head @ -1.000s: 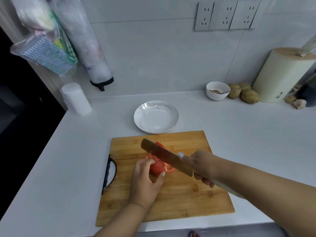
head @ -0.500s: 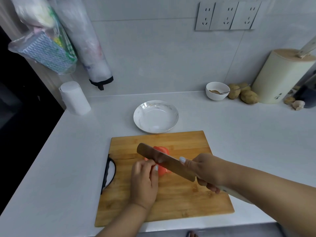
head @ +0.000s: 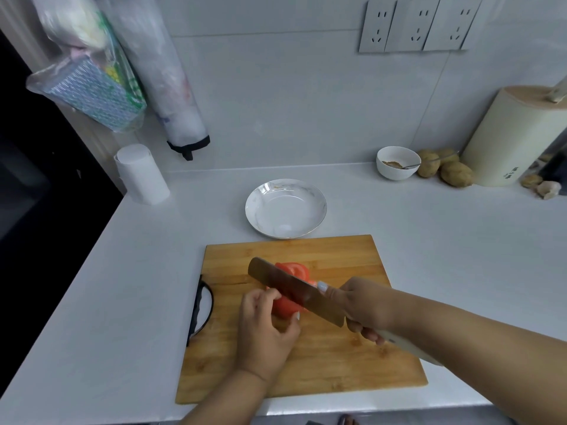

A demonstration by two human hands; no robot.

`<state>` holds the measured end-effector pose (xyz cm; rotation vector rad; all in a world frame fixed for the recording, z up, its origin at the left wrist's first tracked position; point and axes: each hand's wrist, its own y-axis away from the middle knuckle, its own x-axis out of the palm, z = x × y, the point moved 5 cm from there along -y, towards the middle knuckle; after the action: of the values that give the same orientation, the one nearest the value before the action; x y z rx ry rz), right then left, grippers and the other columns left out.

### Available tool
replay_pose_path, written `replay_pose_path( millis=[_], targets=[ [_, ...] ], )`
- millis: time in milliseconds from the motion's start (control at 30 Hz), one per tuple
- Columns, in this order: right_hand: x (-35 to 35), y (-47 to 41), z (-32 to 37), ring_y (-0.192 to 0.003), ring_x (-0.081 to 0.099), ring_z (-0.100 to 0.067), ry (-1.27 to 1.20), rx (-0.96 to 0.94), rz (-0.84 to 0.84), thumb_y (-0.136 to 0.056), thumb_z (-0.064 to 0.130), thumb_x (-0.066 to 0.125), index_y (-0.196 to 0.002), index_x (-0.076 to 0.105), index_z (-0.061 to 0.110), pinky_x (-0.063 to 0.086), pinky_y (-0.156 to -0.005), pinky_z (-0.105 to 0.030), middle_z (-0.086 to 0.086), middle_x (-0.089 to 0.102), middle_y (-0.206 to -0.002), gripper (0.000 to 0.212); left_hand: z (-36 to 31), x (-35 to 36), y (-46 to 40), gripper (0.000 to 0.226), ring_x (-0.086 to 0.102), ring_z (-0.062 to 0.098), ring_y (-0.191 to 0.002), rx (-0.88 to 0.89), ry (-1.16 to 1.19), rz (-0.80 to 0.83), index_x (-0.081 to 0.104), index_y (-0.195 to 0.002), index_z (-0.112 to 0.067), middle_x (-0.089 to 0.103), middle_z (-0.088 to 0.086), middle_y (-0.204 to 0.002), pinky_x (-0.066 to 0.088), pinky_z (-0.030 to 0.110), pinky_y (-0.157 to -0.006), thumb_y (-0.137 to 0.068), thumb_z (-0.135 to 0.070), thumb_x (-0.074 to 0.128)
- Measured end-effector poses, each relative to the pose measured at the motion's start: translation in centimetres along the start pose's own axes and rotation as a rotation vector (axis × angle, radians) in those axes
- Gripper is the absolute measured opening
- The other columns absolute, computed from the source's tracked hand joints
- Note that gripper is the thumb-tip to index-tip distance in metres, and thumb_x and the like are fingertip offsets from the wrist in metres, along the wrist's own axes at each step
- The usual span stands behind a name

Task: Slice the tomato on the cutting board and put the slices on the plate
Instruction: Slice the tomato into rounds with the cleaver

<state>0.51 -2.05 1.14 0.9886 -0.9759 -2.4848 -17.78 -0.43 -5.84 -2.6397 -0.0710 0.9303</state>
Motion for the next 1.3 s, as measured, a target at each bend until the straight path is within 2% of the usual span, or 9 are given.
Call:
replay_pose_path(
  millis=[100,200,333,433,533,633,733,1167,1300],
  targets=[
    [0.3,0.1,0.4,-0.040,0.042,-0.016,-0.040,-0.002,0.021,-0.089,0.071,0.035,-0.073,0.049,0.012,0.042,-0.047,-0.024,-0.007,0.051,-0.059,0.063,0.0,-0.4,0.8,0.049,0.051,0.016,-0.092,0.014,0.000,0.004,0.051,-0.102,-0.028,0.042,-0.003,-0.106,0.048,0.019,-0.074,-0.063,-0.024,0.081],
    [0.3,-0.2,0.7,-0.043,0.043,-0.018,-0.015,0.001,0.021,-0.090,0.070,0.033,-0.077,0.051,0.010,0.043,-0.046,-0.024,-0.008,0.051,-0.060,0.064,0.0,-0.5,1.0,0.048,0.052,0.016,-0.095,-0.020,-0.009,0.005,0.052,-0.104,-0.027,0.042,-0.004,-0.107,0.052,0.025,-0.075,-0.065,-0.024,0.079],
    [0.0,-1.1,0.3,-0.050,0.048,-0.024,0.040,0.019,-0.002,-0.088,0.072,0.030,-0.099,0.062,-0.004,0.045,-0.048,-0.024,-0.014,0.054,-0.066,0.083,-0.4,0.0,0.8,0.047,0.049,0.018,-0.096,0.033,-0.048,0.034,0.051,-0.103,-0.028,0.044,-0.001,-0.107,0.052,0.029,-0.076,-0.065,-0.026,0.077],
    [-0.4,-1.3,0.2,-0.047,0.049,-0.021,0.082,0.027,-0.030,-0.089,0.071,0.029,-0.110,0.063,-0.002,0.048,-0.050,-0.024,-0.013,0.055,-0.067,0.084,-0.4,0.3,0.7,0.046,0.048,0.018,-0.095,0.036,-0.064,0.035,0.050,-0.102,-0.028,0.045,0.001,-0.107,0.052,0.029,-0.074,-0.065,-0.027,0.076],
    [-0.8,-1.1,0.0,-0.049,0.050,-0.020,0.092,0.031,-0.043,-0.090,0.071,0.027,-0.108,0.062,0.001,0.049,-0.055,-0.028,-0.012,0.056,-0.069,0.080,-0.4,0.4,0.8,0.041,0.047,0.018,-0.095,0.026,-0.074,0.032,0.050,-0.102,-0.028,0.045,0.001,-0.107,0.050,0.028,-0.075,-0.068,-0.031,0.075],
    [-1.1,-0.4,-0.2,-0.044,0.046,-0.017,0.055,0.003,-0.038,-0.091,0.068,0.030,-0.106,0.062,0.000,0.048,-0.052,-0.027,-0.007,0.053,-0.062,0.077,-0.6,0.2,0.8,0.024,0.047,0.014,-0.098,0.027,-0.068,0.037,0.050,-0.105,-0.031,0.046,-0.001,-0.110,0.042,0.020,-0.078,-0.086,-0.045,0.050],
    [-1.1,0.6,-0.1,-0.038,0.043,-0.014,0.024,-0.037,-0.042,-0.091,0.067,0.033,-0.090,0.060,0.002,0.044,-0.047,-0.024,-0.004,0.050,-0.058,0.071,-0.7,0.0,0.6,0.027,0.050,0.016,-0.099,0.050,-0.056,0.014,0.056,-0.103,-0.026,0.051,-0.001,-0.106,0.037,0.017,-0.080,-0.093,-0.040,0.035],
    [-1.5,3.2,0.2,-0.035,0.044,-0.015,0.069,-0.044,-0.005,-0.090,0.069,0.034,-0.068,0.048,0.014,0.046,-0.048,-0.025,-0.004,0.048,-0.054,0.060,-0.7,0.3,0.1,0.026,0.046,0.011,-0.093,0.106,-0.032,-0.005,0.061,-0.100,-0.019,0.051,0.000,-0.099,0.042,0.021,-0.080,-0.093,-0.033,0.041],
    [-1.5,3.2,0.3,-0.033,0.046,-0.012,0.085,-0.043,0.007,-0.092,0.066,0.033,-0.071,0.052,0.013,0.048,-0.050,-0.025,-0.003,0.050,-0.053,0.059,-0.7,0.2,0.0,0.027,0.044,0.008,-0.089,0.111,-0.048,-0.001,0.062,-0.100,-0.017,0.051,0.001,-0.097,0.036,0.012,-0.077,-0.092,-0.032,0.041]
  ],
)
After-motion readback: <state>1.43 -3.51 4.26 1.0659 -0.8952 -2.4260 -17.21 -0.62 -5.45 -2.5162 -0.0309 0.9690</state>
